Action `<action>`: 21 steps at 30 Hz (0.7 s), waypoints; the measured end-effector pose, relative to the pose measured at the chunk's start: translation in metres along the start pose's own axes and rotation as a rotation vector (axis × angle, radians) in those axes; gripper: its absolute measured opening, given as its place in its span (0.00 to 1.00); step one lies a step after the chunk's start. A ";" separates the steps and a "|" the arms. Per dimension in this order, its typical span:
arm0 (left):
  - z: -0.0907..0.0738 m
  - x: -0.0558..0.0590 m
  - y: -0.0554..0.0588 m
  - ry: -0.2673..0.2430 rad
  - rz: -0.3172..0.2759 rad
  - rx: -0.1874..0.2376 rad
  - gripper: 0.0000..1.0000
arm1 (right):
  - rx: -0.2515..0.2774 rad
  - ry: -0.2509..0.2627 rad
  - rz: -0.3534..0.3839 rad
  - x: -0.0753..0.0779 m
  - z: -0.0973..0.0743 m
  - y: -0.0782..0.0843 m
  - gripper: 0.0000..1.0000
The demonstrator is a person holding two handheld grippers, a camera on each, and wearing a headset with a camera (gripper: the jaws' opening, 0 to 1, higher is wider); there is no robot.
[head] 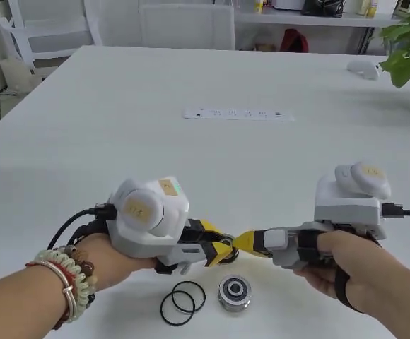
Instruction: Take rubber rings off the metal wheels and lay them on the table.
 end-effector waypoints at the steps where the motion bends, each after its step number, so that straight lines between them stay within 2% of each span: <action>1: 0.000 0.000 0.000 0.000 0.000 0.000 0.14 | -0.002 0.001 -0.004 0.000 0.000 0.000 0.00; 21: 0.000 -0.002 0.001 0.004 0.005 -0.001 0.14 | -0.001 -0.012 -0.026 -0.003 0.000 -0.002 0.00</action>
Point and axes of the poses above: the centre of the closed fingertips' face, and the gripper's own axes: z roughly forward along the fingers, x roughly to its right, y roughly out of its underside, the point moved 10 cm from there along -z, roughly backward along the fingers, and after that the axes turned 8 degrees about -z, right-handed, at the moved point
